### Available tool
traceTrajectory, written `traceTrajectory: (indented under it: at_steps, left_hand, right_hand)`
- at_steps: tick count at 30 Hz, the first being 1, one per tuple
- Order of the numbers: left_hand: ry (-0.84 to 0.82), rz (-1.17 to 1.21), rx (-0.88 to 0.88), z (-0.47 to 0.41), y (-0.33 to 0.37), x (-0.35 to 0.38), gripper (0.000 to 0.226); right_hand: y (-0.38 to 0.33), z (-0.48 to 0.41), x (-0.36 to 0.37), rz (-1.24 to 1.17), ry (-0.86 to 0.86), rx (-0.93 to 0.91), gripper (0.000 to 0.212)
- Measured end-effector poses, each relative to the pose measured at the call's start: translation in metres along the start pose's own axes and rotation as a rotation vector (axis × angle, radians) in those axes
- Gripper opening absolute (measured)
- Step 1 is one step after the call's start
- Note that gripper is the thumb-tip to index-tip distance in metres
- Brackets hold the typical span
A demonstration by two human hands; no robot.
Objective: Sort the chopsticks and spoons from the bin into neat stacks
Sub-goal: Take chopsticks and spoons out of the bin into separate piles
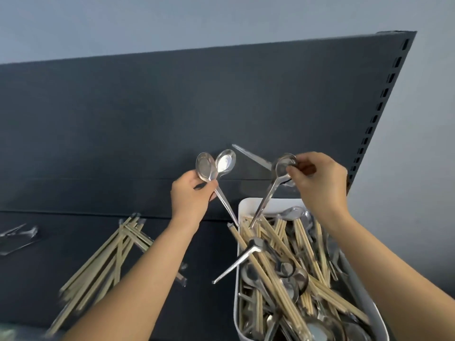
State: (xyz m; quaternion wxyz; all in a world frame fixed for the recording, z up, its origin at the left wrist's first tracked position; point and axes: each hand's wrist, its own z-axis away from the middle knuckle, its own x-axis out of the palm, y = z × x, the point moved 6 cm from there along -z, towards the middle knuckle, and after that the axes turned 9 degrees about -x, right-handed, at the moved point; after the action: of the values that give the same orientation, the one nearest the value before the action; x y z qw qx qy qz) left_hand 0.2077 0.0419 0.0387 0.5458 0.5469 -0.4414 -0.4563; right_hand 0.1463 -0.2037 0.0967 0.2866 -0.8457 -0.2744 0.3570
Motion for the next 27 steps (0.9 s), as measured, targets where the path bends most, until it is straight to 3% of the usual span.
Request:
traceTrajectory:
  at_steps: [8, 12, 18, 27]
  left_hand:
    - [0.166, -0.165, 0.028, -0.011, -0.018, -0.136, 0.017]
    - [0.257, -0.191, 0.013, -0.012, -0.034, -0.227, 0.029]
    - [0.285, -0.108, -0.029, -0.028, -0.049, -0.364, 0.024]
    - [0.288, -0.247, -0.101, -0.041, -0.081, -0.548, 0.027]
  right_hand:
    - [-0.054, 0.012, 0.087, 0.01, -0.18, -0.116, 0.008]
    - [-0.092, 0.025, 0.144, 0.025, -0.279, -0.151, 0.011]
    - [-0.175, 0.067, 0.256, -0.017, -0.393, -0.13, 0.018]
    - [-0.268, 0.149, 0.425, -0.07, -0.538, -0.042, 0.011]
